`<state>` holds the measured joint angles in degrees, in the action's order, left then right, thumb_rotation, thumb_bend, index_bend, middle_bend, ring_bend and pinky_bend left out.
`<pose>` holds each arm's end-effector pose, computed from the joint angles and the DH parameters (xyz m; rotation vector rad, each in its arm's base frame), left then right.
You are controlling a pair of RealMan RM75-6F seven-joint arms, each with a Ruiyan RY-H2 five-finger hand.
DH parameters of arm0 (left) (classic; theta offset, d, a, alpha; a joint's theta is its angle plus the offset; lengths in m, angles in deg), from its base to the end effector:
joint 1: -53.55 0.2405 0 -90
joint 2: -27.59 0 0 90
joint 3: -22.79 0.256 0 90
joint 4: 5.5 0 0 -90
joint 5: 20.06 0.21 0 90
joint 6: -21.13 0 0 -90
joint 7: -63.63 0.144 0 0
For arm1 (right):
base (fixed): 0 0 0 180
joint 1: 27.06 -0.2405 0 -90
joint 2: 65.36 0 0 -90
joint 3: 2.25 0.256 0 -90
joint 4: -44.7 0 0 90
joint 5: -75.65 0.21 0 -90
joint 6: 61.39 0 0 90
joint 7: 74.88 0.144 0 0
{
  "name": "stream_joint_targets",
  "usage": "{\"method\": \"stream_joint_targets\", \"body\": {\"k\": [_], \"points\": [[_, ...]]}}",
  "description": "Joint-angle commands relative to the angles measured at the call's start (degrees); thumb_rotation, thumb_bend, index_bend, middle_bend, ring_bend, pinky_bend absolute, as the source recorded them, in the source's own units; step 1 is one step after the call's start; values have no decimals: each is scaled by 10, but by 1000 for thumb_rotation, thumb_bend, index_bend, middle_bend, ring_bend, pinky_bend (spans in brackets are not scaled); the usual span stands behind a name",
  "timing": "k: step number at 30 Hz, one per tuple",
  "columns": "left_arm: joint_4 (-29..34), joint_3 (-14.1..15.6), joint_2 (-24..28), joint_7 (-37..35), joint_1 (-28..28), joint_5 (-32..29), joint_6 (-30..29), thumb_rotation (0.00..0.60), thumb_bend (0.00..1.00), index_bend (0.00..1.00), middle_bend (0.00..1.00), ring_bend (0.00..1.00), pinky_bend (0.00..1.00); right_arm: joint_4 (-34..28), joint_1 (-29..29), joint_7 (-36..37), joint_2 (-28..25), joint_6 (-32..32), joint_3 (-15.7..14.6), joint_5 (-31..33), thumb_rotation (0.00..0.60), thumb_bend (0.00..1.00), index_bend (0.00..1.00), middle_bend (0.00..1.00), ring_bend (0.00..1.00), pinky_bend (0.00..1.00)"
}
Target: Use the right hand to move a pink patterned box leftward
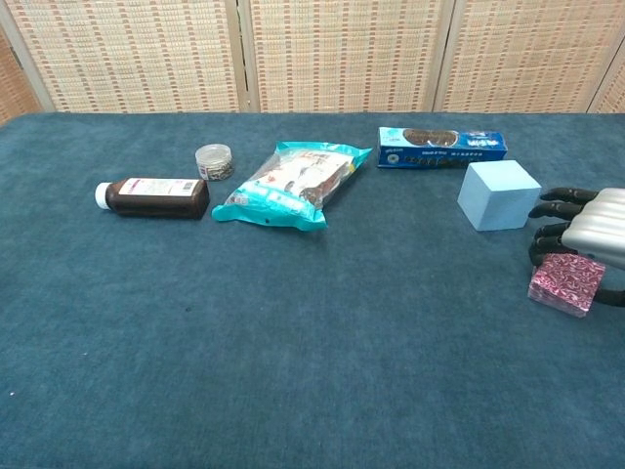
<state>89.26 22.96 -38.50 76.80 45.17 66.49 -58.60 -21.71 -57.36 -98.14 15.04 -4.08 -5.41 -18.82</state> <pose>-0.2956 0.1858 0.1240 -1.5764 -0.8348 -0.7555 -0.2946 -0.2948 0.0310 2.1452 -0.2591 0.4105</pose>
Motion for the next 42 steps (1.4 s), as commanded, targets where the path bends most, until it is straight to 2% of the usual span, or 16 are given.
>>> {"method": "stream_joint_targets", "body": {"k": [1, 5, 10, 18, 24, 29, 32, 35, 38, 39, 42], "points": [[0, 0, 0, 0, 0, 0, 0, 600, 468, 0, 0, 19, 130, 1, 0, 2, 1, 5, -1, -3, 600, 245, 451, 349, 110, 0], [0, 0, 1, -3, 0, 1, -1, 600, 468, 0, 0, 19, 131, 0, 1, 4, -1, 18, -3, -10, 600, 244, 506, 379, 143, 0], [0, 1, 2, -4, 1, 3, -3, 600, 469, 0, 0, 19, 131, -19, 3, -4, -13, 37, -6, -20, 600, 244, 521, 383, 143, 0], [3, 2, 2, -4, 2, 7, -6, 600, 468, 0, 0, 19, 134, -93, -2, -24, -32, 61, -8, -48, 600, 244, 522, 383, 143, 0], [7, 5, 1, 1, 0, 12, -4, 600, 467, 0, 0, 20, 136, -135, -27, -86, 0, 18, 14, -32, 600, 245, 522, 383, 143, 0], [7, 6, 4, -3, 0, 12, -2, 600, 468, 0, 0, 20, 135, -132, -50, -135, 43, -33, 43, 14, 600, 244, 503, 383, 143, 0], [4, 6, 5, -7, 0, 12, -2, 600, 468, 0, 0, 20, 136, -124, -59, -160, 66, -54, 56, 43, 600, 244, 468, 383, 143, 0], [-1, 7, 6, -16, -1, 12, 1, 600, 467, 0, 0, 21, 136, -112, -65, -176, 81, -64, 62, 58, 600, 244, 375, 360, 142, 0], [-3, 8, 6, -18, -2, 10, 6, 600, 467, 0, 0, 23, 136, -107, -67, -195, 86, -77, 64, 84, 600, 245, 128, 203, 83, 0], [-4, 8, 6, -18, -3, 10, 6, 600, 467, 0, 0, 23, 136, -110, -67, -202, 85, -80, 65, 93, 600, 244, 40, 119, 39, 0], [-3, 8, 7, -17, -3, 10, 6, 600, 467, 0, 0, 23, 137, -121, -66, -207, 76, -78, 64, 102, 600, 244, 0, 14, 0, 0]]}}
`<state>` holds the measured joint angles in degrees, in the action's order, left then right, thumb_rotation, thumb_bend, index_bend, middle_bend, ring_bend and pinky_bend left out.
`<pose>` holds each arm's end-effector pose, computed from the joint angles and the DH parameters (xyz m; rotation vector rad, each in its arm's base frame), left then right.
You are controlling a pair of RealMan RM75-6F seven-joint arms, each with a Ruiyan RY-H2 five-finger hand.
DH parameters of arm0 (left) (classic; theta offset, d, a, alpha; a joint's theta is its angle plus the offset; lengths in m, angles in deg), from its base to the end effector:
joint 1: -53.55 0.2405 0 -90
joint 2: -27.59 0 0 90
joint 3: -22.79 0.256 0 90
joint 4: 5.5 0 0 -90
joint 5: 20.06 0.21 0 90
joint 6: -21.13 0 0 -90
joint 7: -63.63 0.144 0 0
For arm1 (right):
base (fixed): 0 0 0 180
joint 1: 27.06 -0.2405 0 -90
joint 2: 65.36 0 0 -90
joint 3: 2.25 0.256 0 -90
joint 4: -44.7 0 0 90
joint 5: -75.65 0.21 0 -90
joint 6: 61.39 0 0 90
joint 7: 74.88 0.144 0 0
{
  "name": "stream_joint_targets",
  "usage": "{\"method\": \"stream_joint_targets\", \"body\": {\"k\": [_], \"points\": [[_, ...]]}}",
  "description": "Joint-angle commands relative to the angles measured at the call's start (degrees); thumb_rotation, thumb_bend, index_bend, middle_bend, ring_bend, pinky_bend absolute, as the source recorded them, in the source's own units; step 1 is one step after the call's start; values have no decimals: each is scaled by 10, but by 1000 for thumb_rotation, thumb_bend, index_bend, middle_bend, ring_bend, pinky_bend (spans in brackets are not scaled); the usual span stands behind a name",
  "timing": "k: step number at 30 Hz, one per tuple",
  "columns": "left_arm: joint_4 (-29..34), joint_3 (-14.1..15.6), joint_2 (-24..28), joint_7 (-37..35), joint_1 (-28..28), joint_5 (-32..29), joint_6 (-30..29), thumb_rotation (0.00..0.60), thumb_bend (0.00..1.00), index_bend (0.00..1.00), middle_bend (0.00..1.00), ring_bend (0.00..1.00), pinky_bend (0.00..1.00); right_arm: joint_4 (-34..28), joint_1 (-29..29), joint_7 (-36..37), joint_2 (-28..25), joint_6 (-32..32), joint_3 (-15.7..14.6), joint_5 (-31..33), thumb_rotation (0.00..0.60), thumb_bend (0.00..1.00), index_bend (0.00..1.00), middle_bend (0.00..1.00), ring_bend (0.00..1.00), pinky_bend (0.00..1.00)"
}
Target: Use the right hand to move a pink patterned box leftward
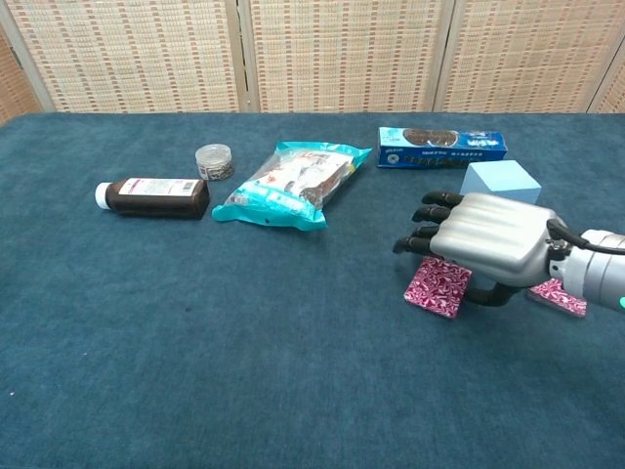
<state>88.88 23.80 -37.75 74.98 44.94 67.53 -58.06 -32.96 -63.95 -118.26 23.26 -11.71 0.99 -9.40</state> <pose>-0.2973 0.1837 0.1248 -1.6011 -0.8489 -0.7591 -0.1939 -0.3029 -0.0390 2.2165 -0.1679 0.5101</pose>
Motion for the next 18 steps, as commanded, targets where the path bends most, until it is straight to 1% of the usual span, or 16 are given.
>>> {"method": "stream_joint_targets", "body": {"k": [1, 5, 9, 12, 16, 17, 18], "points": [[0, -1, -1, 2, -1, -2, 2, 600, 467, 0, 0, 23, 137, -13, 1, -5, -10, -1, 0, 11, 600, 245, 0, 1, 0, 0], [3, 0, -2, 7, -1, -2, 2, 600, 468, 0, 0, 23, 139, -40, 8, -4, -38, 16, -6, 12, 600, 244, 0, 0, 0, 0], [4, -1, -1, 8, 1, -2, -3, 600, 469, 0, 0, 24, 140, -73, 24, 35, -97, 45, -31, -20, 600, 244, 0, 0, 0, 0], [2, 1, -3, 12, 4, -3, -4, 600, 469, 0, 0, 24, 141, -70, 34, 61, -141, 62, -55, -53, 600, 244, 0, 0, 0, 0], [1, 1, -4, 10, 4, -1, -6, 600, 469, 0, 0, 25, 141, -66, 37, 75, -157, 68, -67, -69, 600, 245, 0, 0, 0, 0], [3, 1, -4, 12, 3, -1, -5, 600, 469, 0, 0, 27, 141, -60, 39, 86, -166, 72, -74, -80, 600, 245, 0, 0, 0, 0], [5, 1, -5, 16, 2, 1, -3, 600, 469, 0, 0, 30, 141, -41, 47, 95, -181, 80, -89, -93, 600, 244, 1, 0, 0, 0]]}}
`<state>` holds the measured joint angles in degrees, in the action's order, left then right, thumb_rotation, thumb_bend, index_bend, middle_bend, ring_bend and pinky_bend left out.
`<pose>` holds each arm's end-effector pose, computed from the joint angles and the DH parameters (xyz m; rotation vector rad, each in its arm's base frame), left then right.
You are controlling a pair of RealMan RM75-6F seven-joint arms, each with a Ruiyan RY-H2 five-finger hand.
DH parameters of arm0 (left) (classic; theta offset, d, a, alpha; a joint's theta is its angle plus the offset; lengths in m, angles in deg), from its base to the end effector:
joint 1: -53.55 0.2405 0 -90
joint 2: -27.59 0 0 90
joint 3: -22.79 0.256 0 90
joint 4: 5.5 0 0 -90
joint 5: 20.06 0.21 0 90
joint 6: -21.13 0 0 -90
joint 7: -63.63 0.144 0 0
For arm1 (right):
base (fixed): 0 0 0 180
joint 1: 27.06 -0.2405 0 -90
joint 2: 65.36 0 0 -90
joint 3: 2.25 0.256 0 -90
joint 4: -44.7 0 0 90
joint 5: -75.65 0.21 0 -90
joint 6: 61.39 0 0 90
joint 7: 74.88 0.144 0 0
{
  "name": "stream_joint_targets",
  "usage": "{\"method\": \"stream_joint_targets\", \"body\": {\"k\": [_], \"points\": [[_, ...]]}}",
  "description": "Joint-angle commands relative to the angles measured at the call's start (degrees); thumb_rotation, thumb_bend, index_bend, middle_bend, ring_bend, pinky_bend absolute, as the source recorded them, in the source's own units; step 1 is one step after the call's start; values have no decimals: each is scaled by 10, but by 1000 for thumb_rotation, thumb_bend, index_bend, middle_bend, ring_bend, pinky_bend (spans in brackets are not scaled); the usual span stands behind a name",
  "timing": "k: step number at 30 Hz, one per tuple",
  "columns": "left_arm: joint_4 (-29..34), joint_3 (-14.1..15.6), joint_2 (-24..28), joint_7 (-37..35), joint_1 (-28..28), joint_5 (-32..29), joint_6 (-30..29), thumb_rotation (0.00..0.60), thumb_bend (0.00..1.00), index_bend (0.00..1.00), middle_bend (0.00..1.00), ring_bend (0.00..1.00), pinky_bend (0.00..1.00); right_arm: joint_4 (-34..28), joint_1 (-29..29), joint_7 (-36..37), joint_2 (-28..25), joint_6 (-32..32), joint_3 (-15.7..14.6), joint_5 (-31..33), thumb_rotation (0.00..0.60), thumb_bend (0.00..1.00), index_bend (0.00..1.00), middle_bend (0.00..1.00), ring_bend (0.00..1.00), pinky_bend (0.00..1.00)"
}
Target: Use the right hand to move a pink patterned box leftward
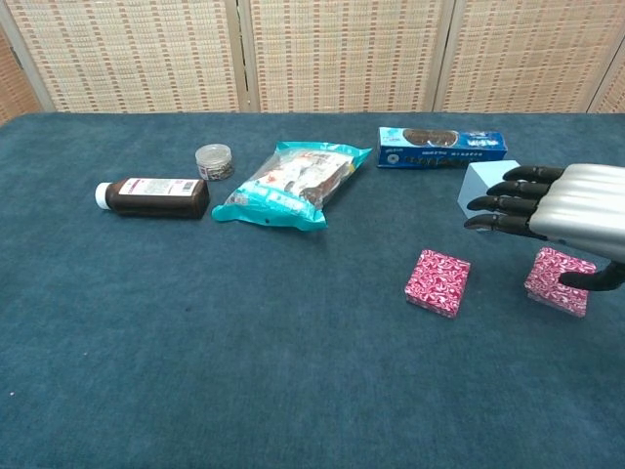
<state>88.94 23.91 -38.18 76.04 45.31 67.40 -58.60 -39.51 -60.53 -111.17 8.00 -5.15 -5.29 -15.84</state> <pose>-0.2973 0.1814 0.1235 -1.5954 -0.8410 -0.7515 -0.2385 -0.2826 0.0388 2.2007 -0.1382 0.4503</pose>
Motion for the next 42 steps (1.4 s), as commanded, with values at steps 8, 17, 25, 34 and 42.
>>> {"method": "stream_joint_targets", "body": {"k": [8, 17, 25, 34, 42], "points": [[11, 2, -9, 27, -7, 3, 11, 600, 468, 0, 1, 35, 141, 136, 25, 109, 5, 28, -50, -62, 600, 244, 38, 8, 0, 0], [11, 0, -11, 33, -8, -7, 16, 600, 468, 0, 4, 41, 144, 184, 21, 140, 43, 26, -49, -74, 600, 244, 76, 36, 0, 0], [9, 0, -11, 32, -9, -9, 19, 600, 469, 0, 4, 41, 144, 206, 20, 149, 66, 24, -41, -67, 600, 244, 161, 110, 0, 0], [9, -1, -14, 37, -13, -14, 25, 600, 469, 0, 5, 42, 144, 216, 18, 159, 79, 25, -37, -66, 600, 244, 212, 157, 0, 0], [7, 1, -13, 34, -13, -13, 25, 600, 469, 0, 5, 42, 144, 221, 19, 158, 85, 26, -34, -62, 600, 244, 268, 195, 7, 0]]}}
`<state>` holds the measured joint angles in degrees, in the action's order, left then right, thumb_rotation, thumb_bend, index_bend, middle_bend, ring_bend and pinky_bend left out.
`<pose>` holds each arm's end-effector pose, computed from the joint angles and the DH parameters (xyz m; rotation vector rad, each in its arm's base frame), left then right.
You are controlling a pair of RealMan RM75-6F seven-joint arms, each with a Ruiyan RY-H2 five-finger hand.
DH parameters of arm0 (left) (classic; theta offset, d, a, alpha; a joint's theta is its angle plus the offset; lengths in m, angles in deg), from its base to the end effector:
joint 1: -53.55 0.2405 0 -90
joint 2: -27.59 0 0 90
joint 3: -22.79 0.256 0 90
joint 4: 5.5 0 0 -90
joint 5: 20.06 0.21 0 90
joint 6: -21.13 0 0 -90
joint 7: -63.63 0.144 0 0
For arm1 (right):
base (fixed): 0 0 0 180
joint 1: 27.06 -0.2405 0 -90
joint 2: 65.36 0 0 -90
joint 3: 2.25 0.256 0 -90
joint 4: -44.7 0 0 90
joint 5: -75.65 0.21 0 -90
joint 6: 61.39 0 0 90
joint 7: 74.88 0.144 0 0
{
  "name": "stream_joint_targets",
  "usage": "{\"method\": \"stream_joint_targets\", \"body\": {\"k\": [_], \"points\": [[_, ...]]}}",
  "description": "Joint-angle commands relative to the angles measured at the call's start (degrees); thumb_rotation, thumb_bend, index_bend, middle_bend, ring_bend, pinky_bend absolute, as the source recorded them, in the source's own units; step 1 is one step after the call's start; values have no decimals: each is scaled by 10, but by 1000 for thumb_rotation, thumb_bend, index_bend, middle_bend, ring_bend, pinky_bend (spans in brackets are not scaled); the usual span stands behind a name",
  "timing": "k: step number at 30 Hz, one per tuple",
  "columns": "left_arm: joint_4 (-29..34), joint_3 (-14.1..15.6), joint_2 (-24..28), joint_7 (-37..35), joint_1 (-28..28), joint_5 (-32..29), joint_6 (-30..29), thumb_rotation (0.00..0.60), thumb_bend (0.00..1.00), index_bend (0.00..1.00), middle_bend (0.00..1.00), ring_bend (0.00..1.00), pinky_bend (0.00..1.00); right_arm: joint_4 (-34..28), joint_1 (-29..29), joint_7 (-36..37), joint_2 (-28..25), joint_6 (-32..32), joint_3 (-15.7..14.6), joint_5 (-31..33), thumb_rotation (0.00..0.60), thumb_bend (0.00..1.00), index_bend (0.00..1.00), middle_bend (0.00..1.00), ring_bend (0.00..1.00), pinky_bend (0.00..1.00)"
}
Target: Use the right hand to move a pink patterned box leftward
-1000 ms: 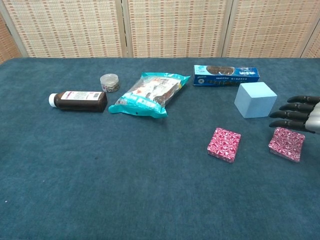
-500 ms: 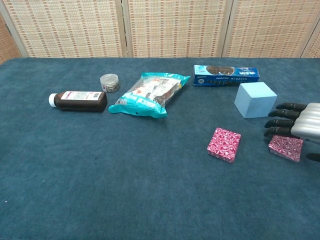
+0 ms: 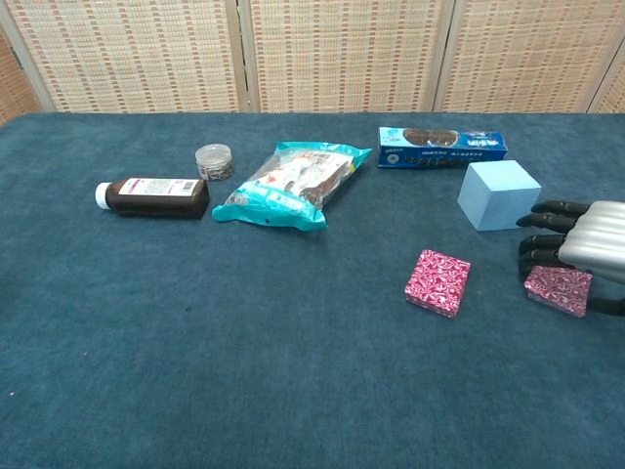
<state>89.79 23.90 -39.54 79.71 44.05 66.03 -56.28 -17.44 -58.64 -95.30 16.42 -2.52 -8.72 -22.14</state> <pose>-0.2922 0.1863 0.1103 -1.6318 -0.8393 -0.7156 -0.3003 -0.2927 0.0254 2.2074 -0.1947 0.4054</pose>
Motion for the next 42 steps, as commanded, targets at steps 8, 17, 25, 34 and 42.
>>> {"method": "stream_joint_targets", "body": {"k": [8, 17, 25, 34, 42], "points": [[-1, 1, 2, -2, 0, 0, 1, 600, 469, 0, 8, 43, 146, 0, 0, -4, 3, 0, 4, 5, 600, 244, 331, 248, 59, 0], [-1, 2, 2, -5, 0, 2, 0, 600, 469, 0, 9, 44, 147, 0, 2, -5, 6, 12, 5, 1, 600, 245, 489, 382, 179, 0], [0, 3, 3, -5, 1, 4, -3, 600, 468, 0, 9, 43, 147, -22, 7, -9, -8, 37, 2, -12, 600, 244, 573, 425, 228, 0], [-1, 4, 3, -7, 2, 6, -6, 600, 468, 0, 9, 44, 147, -140, 18, -40, -58, 82, -29, -70, 600, 244, 577, 425, 228, 0], [1, 6, 4, -6, 5, 12, -10, 600, 468, 0, 9, 44, 147, -163, 23, -79, -42, 46, -56, -96, 600, 244, 538, 425, 228, 0]]}}
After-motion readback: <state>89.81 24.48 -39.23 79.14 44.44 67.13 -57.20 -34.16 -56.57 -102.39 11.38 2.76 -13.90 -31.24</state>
